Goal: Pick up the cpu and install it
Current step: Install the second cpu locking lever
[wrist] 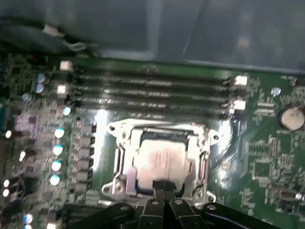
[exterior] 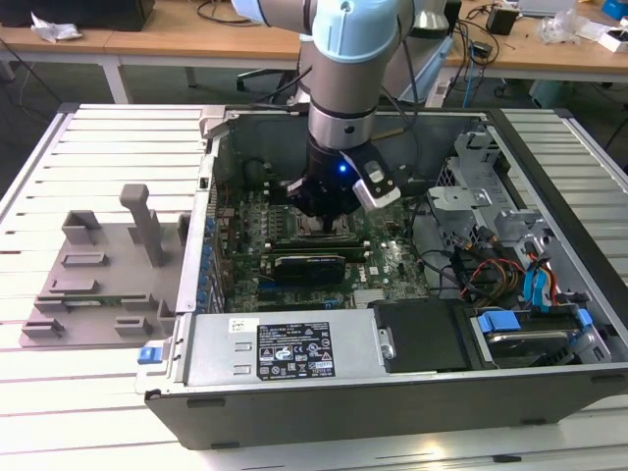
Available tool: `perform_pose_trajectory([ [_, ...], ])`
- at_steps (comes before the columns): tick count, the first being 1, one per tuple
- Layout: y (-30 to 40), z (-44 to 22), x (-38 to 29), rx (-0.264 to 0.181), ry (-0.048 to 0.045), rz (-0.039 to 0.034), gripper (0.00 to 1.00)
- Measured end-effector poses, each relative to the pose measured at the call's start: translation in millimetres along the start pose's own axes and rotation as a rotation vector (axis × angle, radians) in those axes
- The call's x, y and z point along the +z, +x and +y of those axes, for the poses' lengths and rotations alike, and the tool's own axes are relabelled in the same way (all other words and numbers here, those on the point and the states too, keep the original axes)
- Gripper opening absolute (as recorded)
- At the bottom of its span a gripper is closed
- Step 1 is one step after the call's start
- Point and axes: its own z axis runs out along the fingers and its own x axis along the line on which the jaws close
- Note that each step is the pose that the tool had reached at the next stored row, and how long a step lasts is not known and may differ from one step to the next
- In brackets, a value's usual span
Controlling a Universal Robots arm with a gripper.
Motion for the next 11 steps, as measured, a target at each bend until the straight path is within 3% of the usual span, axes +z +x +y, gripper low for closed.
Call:
perform_pose_trajectory([
  [4,-1.9,12.0,-0.1,0.000,0.0396,0.0032,0.11],
  [7,-2.2,15.3,-5.3,0.000,0.0416,0.0034,0.11],
  [11,-2.2,16.3,-23.8,0.000,0.0416,0.0033,0.11],
])
